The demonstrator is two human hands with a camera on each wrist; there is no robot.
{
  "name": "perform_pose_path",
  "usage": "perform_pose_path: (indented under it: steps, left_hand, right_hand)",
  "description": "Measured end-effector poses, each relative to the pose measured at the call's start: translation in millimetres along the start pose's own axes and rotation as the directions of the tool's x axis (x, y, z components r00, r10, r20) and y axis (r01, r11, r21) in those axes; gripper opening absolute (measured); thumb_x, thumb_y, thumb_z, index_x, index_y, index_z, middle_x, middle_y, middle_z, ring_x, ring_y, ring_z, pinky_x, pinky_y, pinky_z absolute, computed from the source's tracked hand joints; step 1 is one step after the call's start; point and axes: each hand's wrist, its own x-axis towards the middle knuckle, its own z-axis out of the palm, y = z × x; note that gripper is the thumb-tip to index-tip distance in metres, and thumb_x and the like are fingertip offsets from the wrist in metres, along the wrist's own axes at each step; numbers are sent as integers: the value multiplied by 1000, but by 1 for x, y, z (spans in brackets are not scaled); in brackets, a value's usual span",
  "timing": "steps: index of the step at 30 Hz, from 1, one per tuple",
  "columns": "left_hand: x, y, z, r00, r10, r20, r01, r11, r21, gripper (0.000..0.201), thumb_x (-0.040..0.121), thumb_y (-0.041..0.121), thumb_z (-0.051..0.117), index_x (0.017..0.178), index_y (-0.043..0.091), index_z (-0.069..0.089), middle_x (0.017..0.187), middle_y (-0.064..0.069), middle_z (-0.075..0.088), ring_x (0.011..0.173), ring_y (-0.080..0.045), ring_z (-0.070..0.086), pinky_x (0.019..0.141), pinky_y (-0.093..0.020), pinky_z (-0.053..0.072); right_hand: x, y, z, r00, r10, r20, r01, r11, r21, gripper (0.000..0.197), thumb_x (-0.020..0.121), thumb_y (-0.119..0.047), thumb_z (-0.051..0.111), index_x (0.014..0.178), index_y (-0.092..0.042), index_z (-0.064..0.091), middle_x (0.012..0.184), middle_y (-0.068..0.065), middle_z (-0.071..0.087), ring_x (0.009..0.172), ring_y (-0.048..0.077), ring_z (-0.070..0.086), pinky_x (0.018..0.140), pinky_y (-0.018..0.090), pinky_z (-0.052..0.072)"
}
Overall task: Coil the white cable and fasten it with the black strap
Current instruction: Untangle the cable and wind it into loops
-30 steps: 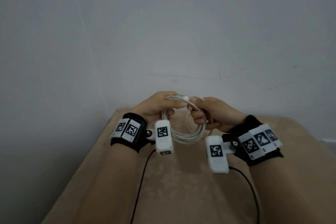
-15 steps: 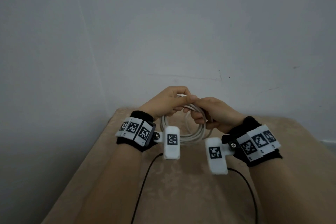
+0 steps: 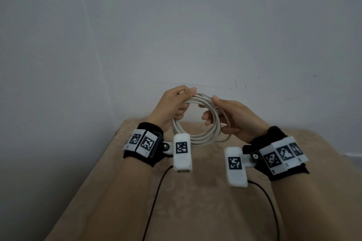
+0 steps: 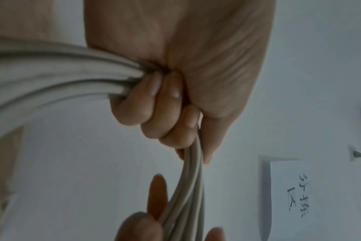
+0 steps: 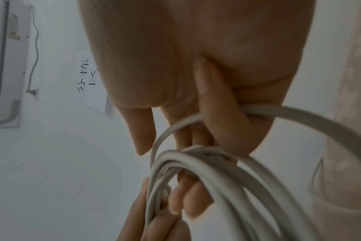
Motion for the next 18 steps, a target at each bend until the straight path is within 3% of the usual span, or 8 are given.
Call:
perform_pose_path:
  steps: [4,8,9,11,13,14,16,18]
  left_hand:
    - [3,3,-11,991,-15,-130,-16,974,-228,33,96,24,54,65,19,44,46,8,24,33,-3,16,34,-14,11]
    - [4,3,-24,980,-34,-198,-34,944,-327,34,96,25,53,64,20,43,45,8,24,32,-3,16,32,-14,11]
    - [4,3,-25,976,-35,-213,-39,941,-336,35,96,25,53,64,20,42,45,8,24,32,-3,16,32,-14,11]
    - [4,3,-27,969,-42,-243,-52,929,-366,36,96,25,53,64,21,39,45,8,24,32,-3,17,32,-15,11]
    - [4,4,-28,961,-58,-271,-62,909,-412,37,96,26,53,64,20,37,44,8,25,32,-3,17,32,-16,12]
    - [4,5,-29,958,-69,-279,-61,900,-431,36,96,26,53,64,20,37,44,8,25,31,-3,18,32,-16,12]
    - [4,6,-29,958,-90,-271,-44,891,-451,37,96,27,53,65,20,36,42,9,26,30,-3,18,30,-15,13]
    - [4,6,-27,967,-97,-237,-17,898,-439,37,96,26,53,65,21,34,42,9,25,30,-3,18,30,-15,14]
  right_hand:
    - [-6,-6,-6,995,6,-97,0,998,58,41,92,-41,48,112,-9,61,101,13,73,88,16,70,32,17,12]
    - [-11,-11,-17,985,-20,-173,46,988,150,37,94,-37,48,111,-6,60,101,14,73,93,20,71,31,15,13]
    - [-11,-12,-20,980,-34,-194,64,987,147,35,95,-35,48,109,-6,61,99,14,73,90,20,72,31,15,13]
    - [-11,-12,-25,963,-58,-263,93,988,126,29,96,-32,50,102,-7,63,88,10,73,70,15,71,31,14,15]
    - [-9,-9,-32,936,-84,-343,126,986,105,24,95,-30,53,94,-10,66,75,4,67,49,9,54,31,14,18]
    - [-9,-7,-35,922,-98,-376,138,987,82,22,94,-30,55,91,-12,67,73,2,65,46,8,47,32,14,20]
    - [-9,-5,-37,902,-119,-415,116,993,-31,22,92,-33,57,92,-15,69,78,0,69,53,9,49,40,17,31]
    - [-10,-4,-34,901,-147,-408,97,985,-141,26,92,-37,56,99,-17,71,94,-3,74,76,10,63,64,24,46]
